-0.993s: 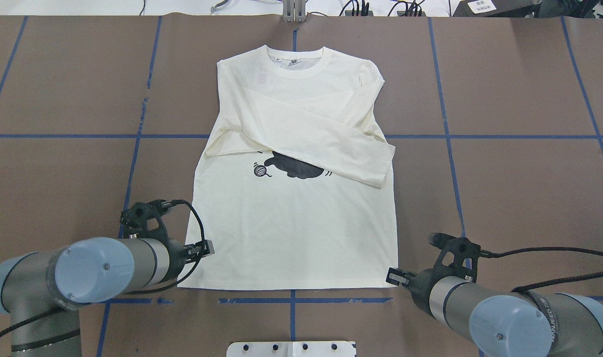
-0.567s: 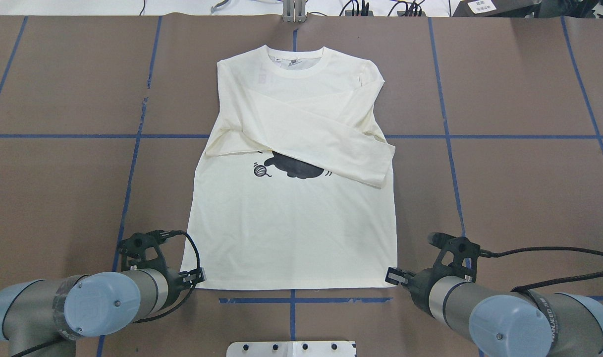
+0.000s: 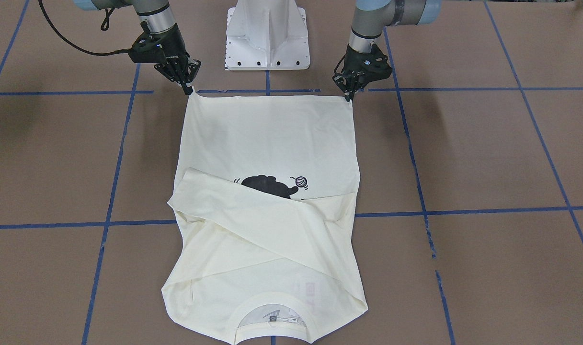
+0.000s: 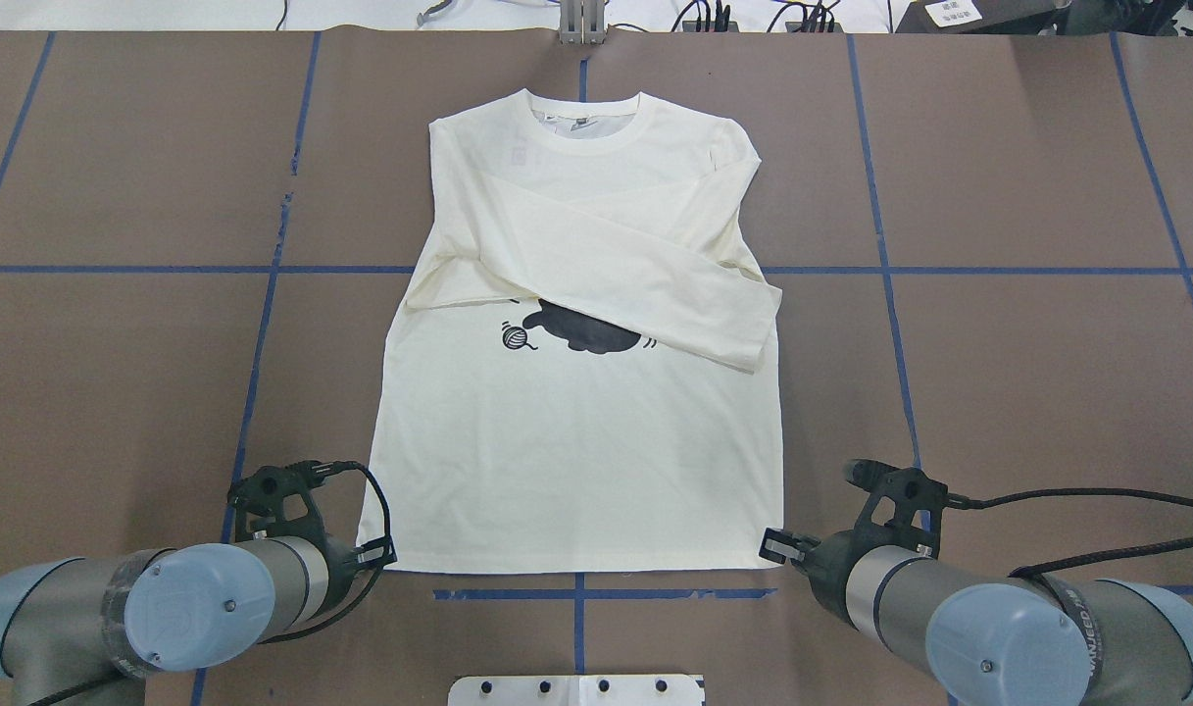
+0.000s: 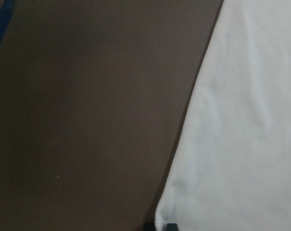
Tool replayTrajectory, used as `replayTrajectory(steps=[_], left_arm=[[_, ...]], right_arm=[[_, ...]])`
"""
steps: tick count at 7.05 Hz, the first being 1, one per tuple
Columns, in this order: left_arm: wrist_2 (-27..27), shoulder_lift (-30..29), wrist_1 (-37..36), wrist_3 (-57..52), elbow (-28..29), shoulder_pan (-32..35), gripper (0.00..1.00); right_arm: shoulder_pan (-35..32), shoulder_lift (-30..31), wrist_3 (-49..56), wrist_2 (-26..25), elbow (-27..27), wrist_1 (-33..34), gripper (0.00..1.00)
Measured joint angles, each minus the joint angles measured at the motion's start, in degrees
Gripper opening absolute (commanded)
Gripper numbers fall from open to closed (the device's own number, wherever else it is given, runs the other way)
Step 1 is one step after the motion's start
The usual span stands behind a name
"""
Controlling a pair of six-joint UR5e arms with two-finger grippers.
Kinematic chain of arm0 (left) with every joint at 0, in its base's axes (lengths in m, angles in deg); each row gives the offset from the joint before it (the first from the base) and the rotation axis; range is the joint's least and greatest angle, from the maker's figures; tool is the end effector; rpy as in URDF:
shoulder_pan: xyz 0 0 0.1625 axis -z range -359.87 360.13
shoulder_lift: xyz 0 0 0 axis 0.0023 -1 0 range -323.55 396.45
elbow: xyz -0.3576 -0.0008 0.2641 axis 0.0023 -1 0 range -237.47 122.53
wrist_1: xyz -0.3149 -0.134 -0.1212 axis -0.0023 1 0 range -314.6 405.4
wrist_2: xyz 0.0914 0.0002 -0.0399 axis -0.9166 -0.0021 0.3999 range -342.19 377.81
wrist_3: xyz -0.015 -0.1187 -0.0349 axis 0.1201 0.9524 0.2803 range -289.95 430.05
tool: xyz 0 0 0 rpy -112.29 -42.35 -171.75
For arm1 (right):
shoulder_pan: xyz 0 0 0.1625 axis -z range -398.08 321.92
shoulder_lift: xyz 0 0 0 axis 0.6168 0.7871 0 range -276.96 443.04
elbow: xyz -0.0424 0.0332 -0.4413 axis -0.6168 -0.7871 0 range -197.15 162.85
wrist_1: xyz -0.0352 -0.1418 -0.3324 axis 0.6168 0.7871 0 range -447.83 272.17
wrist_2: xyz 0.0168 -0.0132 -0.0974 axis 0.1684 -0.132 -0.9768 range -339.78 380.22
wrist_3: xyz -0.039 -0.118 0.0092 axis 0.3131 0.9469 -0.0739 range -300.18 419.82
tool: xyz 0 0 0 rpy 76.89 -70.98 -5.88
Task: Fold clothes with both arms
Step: 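Grasp the hem corners with both grippers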
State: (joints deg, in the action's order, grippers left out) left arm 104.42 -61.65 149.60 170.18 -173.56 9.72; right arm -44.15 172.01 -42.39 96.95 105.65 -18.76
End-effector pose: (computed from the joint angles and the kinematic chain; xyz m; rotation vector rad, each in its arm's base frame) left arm 0.4708 -0.2221 0.4210 0.0518 0.8490 -0.3483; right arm -0.4255 -0.2081 0.4075 0.1634 -0.9681 0.4039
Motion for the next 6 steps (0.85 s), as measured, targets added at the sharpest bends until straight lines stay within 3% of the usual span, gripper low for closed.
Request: replayTrajectory(steps=[2,5,6], left_arm=[[0.17,0.04,-2.52,0.20,-5.60,0.27,0.00],[0.34,-0.39,-17.68,6.80,-24.07,-4.10,0.00],[0.37,-0.73,-19.64,7.41,-27.45,-4.30,0.00]], right_arm=[[0.11,1.09,0.00,0.04,2.44,0.02,0.00],[2.60,9.46,-0.32,4.60,13.89,0.01,0.00],[1.35,11.58,-0.37,6.22,17.75,0.01,0.00]])
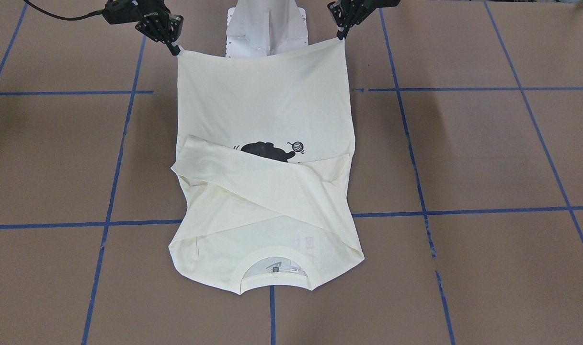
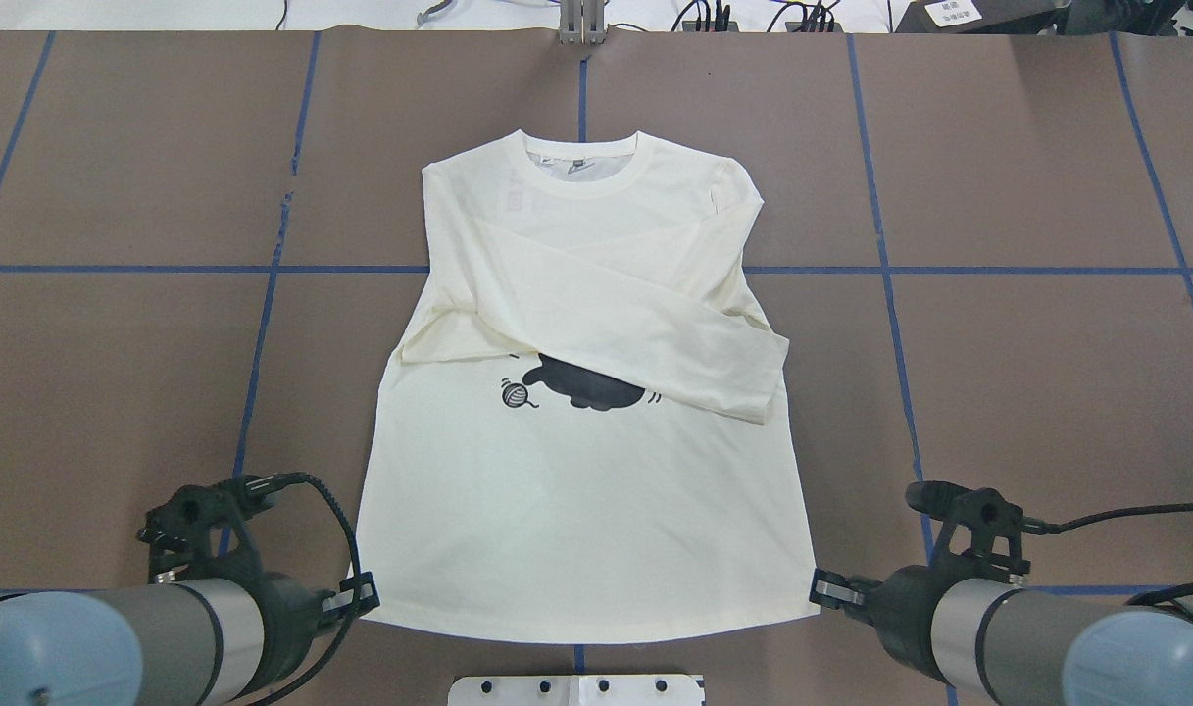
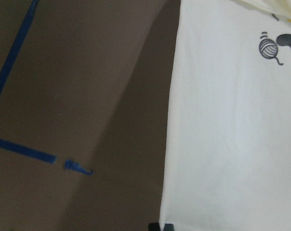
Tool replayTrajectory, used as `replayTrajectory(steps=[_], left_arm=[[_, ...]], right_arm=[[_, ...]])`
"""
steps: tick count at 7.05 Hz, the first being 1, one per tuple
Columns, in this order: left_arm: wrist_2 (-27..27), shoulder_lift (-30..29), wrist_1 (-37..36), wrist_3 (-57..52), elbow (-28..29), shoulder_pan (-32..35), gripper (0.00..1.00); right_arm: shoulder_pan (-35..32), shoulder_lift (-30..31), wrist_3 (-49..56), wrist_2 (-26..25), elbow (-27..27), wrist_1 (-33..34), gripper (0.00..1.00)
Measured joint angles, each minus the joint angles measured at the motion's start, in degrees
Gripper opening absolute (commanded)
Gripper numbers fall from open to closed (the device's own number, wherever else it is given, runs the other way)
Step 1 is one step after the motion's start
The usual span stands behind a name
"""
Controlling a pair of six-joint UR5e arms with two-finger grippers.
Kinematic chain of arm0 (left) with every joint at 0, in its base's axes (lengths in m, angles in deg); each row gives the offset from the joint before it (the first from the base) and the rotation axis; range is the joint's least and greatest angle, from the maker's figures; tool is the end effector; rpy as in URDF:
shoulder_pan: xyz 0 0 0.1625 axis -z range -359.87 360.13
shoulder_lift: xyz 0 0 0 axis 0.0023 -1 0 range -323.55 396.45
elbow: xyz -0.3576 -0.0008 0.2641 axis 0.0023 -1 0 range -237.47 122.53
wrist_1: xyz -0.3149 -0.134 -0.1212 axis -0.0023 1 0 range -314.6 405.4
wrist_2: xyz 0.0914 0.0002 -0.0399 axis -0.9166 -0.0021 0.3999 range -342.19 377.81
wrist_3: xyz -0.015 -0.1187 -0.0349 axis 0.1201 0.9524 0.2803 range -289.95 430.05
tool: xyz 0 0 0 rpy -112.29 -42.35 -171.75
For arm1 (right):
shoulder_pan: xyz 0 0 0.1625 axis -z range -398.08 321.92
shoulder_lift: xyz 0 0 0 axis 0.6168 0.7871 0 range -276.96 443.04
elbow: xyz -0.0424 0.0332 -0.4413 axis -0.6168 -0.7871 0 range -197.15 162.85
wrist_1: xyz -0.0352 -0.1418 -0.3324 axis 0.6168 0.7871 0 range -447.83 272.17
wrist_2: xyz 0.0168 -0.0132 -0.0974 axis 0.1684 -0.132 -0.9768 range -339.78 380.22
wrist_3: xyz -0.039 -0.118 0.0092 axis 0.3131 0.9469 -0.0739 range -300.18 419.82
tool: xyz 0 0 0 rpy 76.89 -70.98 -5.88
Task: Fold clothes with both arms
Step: 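Lift the hem with both grippers and fold it toward the collar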
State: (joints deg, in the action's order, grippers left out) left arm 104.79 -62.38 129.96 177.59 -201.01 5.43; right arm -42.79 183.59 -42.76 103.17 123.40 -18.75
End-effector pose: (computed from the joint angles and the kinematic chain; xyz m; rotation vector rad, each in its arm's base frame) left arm 0.3690 -0.1746 0.2870 -0.0584 0.9997 -0.3912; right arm -0.3205 -0.1756 0.3554 0.0381 -1.0725 0.3378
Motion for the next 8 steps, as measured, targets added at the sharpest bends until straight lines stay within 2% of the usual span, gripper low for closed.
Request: replayTrajectory(steps=[1,2,3,5,6,8], left_arm=[[0.04,-1.57,-0.68,-1.63,-0.08,2.23,0.00],[0.85,-5.69,-0.86,-5.99,3.48,8.36,0.00],[3.41,-11.00,0.16,-10.46,11.00,16.64,0.00],[7.48,-16.77,10.70,-14.52,29.32,28.67,0.00],[7.97,-17.60,18.37,-16.02,37.74,31.73,0.00],[8.16,-19.40,30.15,-17.41,50.80,34.96,0.00]], right_arm=[[-4.08,-0.67,0.16,2.16,0.66,0.07,0.00],[-11.25,-5.60,1.43,6.80,-3.31,0.36,0.00],[-20.31,-14.11,3.59,13.32,-11.29,1.55,0.00],[-34.24,-30.07,8.27,22.83,-29.61,5.24,0.00],[-37.98,-34.58,11.70,24.64,-37.53,5.87,0.00],[-40.89,-41.90,15.30,25.51,-50.46,5.63,0.00]])
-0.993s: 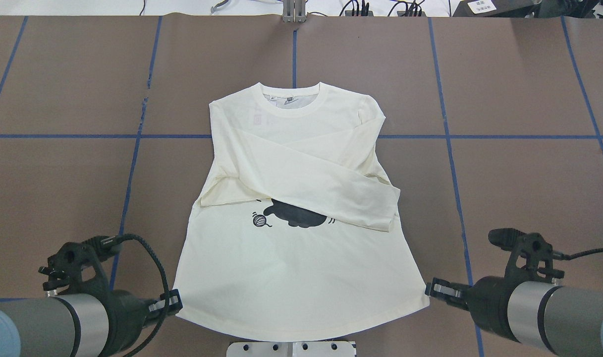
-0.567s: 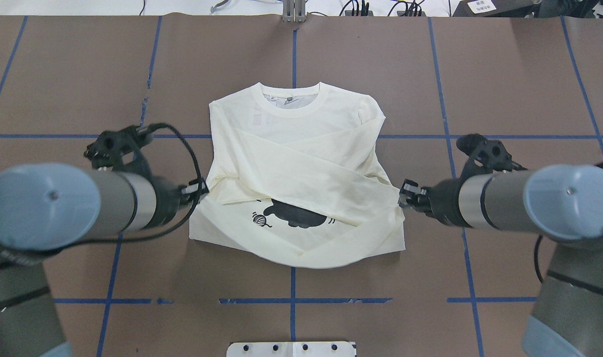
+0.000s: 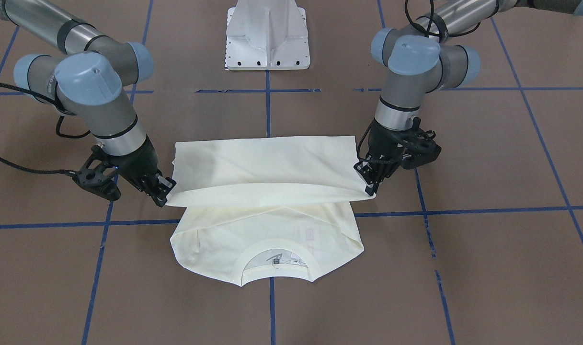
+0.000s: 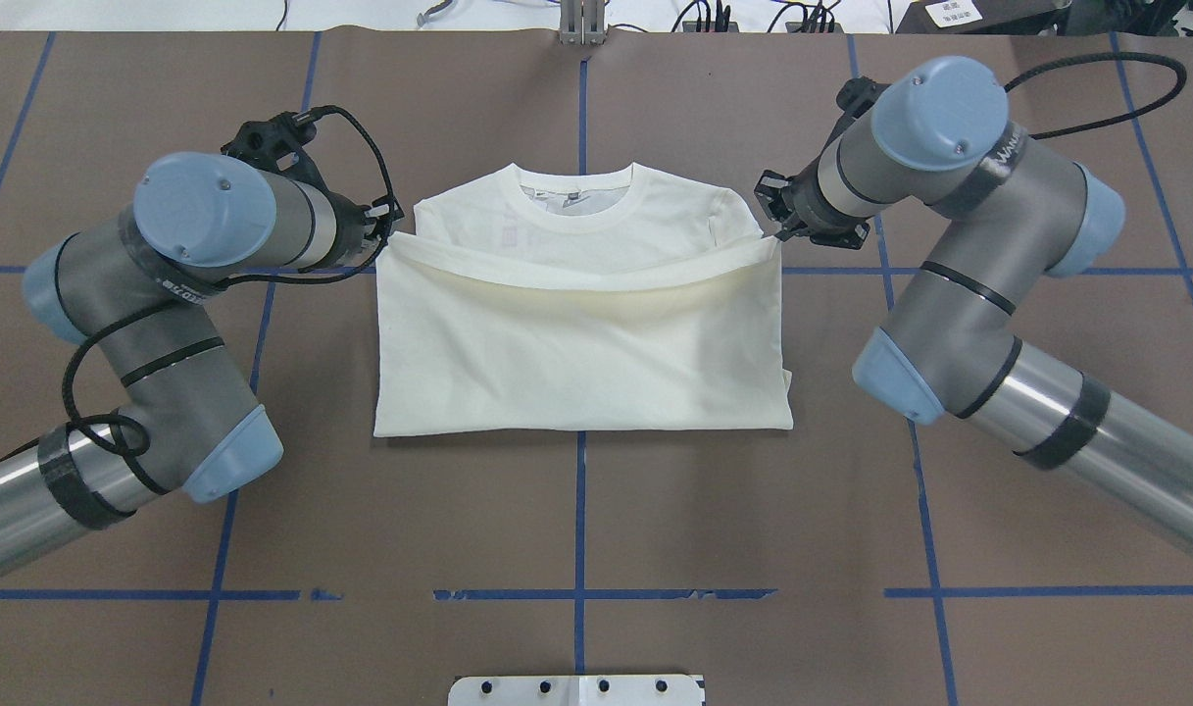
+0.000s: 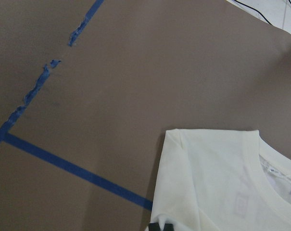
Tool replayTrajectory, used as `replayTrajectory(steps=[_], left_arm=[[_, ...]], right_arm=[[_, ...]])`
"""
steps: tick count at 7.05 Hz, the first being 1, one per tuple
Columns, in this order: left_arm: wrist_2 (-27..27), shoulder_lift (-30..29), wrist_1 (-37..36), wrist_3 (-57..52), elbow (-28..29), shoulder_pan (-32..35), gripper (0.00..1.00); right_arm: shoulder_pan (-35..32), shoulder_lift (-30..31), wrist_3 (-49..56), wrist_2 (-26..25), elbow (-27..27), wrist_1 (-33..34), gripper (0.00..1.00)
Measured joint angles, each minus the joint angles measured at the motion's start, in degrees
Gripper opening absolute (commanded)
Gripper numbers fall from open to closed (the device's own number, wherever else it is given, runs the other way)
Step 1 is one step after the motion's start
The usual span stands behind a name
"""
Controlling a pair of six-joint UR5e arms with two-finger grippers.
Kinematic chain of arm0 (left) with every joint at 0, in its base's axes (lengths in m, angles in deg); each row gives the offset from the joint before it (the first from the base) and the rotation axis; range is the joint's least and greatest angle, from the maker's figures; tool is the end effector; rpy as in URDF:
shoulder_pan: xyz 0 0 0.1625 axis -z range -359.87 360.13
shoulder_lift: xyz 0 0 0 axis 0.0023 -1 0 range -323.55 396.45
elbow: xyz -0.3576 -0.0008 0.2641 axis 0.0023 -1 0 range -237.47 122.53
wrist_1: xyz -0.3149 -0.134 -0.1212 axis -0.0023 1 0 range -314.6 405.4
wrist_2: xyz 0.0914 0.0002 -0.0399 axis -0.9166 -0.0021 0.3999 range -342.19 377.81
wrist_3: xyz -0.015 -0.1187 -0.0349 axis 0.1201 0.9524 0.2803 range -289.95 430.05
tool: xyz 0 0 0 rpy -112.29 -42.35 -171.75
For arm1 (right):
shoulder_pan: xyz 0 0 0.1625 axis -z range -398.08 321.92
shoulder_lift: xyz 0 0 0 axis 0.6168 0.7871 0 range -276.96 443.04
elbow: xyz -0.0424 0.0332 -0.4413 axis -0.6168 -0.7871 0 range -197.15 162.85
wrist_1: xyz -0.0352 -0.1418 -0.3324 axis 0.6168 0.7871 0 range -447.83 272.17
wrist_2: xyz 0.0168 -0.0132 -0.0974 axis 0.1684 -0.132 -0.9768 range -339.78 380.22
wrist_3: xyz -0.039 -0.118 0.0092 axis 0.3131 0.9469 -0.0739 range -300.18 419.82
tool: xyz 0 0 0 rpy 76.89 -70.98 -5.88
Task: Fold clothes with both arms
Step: 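Lift the hem with both grippers and fold it toward the collar, then release the hem and raise both grippers away from the shirt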
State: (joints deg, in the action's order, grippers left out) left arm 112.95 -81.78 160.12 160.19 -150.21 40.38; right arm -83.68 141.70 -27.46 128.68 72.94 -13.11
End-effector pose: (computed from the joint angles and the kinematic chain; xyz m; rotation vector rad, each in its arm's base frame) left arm 0.4238 -0.5187 0.3681 0.2597 0.9565 -0.6039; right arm -0.4044 -0.5471 0.3745 0.0539 -0.8738 0.5697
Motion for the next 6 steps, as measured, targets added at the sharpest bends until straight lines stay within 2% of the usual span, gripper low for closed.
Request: replayTrajectory(steps=[1,2,4,6], left_arm=[[-0.11,-1.64,2.69,-0.97,4.81,0.52,0.58],[-0.34,-2.74,5.02,-1.79,8.61,0.69,0.72],[-0.54,-3.64,8.62,-5.38,12.36,1.98,0.73],[-0.27,-3.76,9.71,-9.71,12.97,4.47,0.72]], right_arm=[[-0.46,-1.97,0.50,0.02,-4.92,-2.23,0.57],[-0.67,-2.78,0.72,-0.12,-9.38,-6.51,0.99],[-1.08,-3.84,0.67,-0.80,-15.06,-11.93,1.00],[-2.24,-3.29,0.79,0.54,-14.75,-14.32,1.00]])
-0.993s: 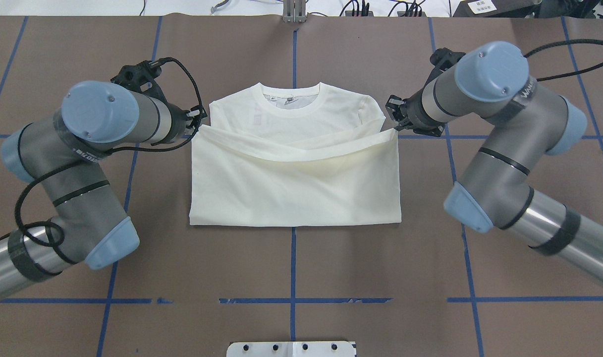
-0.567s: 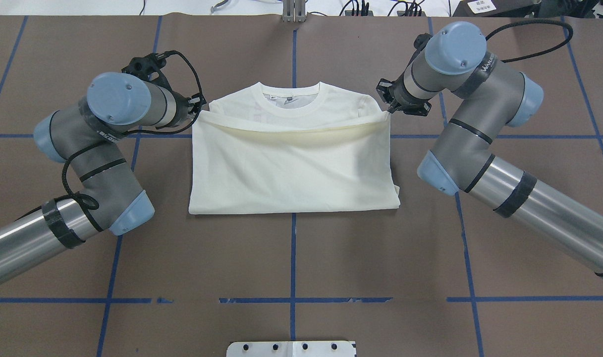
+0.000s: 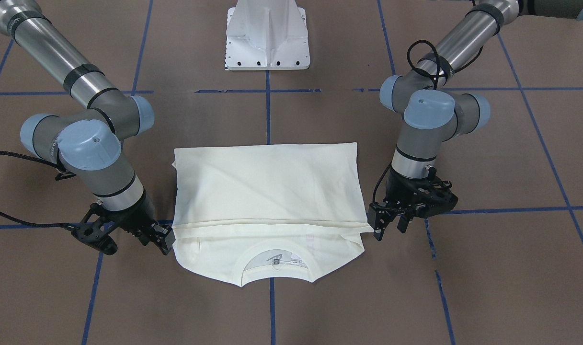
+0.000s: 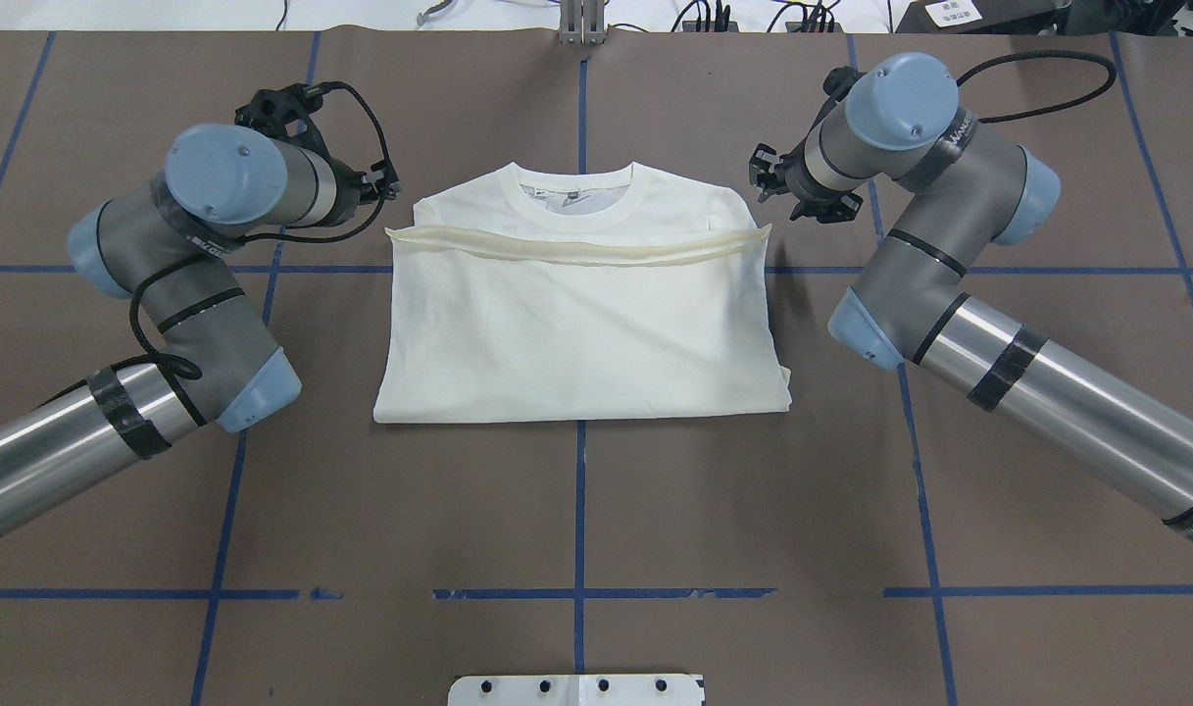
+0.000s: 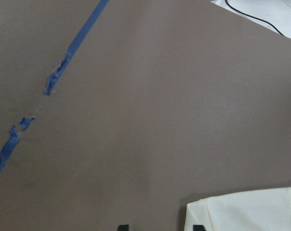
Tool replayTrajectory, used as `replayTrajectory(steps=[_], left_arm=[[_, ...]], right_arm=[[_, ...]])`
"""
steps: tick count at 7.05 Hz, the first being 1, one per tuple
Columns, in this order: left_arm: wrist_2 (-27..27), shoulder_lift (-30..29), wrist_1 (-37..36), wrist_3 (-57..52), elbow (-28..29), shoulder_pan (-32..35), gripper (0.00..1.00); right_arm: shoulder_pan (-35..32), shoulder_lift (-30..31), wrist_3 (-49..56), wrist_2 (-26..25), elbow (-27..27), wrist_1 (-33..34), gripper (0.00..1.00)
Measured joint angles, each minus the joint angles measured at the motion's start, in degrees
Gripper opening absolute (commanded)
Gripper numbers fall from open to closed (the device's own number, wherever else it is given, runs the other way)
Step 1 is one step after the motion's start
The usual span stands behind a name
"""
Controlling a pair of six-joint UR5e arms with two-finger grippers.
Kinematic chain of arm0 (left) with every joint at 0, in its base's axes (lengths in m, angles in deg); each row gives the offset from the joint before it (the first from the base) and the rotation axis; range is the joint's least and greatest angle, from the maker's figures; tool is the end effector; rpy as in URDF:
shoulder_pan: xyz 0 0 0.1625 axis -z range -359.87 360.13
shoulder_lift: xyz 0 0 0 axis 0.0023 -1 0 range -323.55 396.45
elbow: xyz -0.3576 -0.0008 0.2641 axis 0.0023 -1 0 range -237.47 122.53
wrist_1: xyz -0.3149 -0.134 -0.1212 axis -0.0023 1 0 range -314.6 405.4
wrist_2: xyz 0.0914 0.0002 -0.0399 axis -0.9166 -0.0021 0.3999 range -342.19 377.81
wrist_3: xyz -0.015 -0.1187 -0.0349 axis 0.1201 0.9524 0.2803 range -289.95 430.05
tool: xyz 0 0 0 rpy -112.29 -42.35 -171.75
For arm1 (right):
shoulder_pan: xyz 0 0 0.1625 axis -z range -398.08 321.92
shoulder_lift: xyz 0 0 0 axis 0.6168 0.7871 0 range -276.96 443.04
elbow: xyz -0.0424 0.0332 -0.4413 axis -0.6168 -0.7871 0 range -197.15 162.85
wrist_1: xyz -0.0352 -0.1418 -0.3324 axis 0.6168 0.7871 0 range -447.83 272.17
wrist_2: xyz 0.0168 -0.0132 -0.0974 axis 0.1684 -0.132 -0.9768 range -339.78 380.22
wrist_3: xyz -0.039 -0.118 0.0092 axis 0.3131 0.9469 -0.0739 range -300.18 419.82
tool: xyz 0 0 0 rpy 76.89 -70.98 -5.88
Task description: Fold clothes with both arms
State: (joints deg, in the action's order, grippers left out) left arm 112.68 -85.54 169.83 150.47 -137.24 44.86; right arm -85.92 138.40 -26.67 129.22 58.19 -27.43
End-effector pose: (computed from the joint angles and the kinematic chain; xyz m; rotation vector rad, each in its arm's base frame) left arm 0.4165 -0.5852 0.4007 0.3824 0.9190 -0.5211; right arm -0.4175 -0.5993 0.4133 0.0926 -0.9201 0.5755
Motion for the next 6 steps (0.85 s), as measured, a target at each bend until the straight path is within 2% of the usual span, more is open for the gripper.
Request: replayTrajectory(steps=[1,3,5,6], left_arm=[[0.16,0.11,1.01,-0.82,-0.08,0.74,0.72],[0.41,1.29,2.75,-1.19,-1.67,1.83,0.72],[0.46,2.37,3.06,-1.29,-3.23,2.07,0.72],[0.41,2.51,3.09,-1.34,-3.50,2.09,0.72]], right_arm=[[-0.20,2.11,-0.39,1.84,3.29,-0.84,1.00],[2.70,9.36,-6.71,2.94,13.66,-1.34,1.00],[8.74,16.22,-13.38,-0.22,21.28,-1.47,1.00],[11.57,18.00,-16.26,-2.21,22.67,-1.50,1.00]])
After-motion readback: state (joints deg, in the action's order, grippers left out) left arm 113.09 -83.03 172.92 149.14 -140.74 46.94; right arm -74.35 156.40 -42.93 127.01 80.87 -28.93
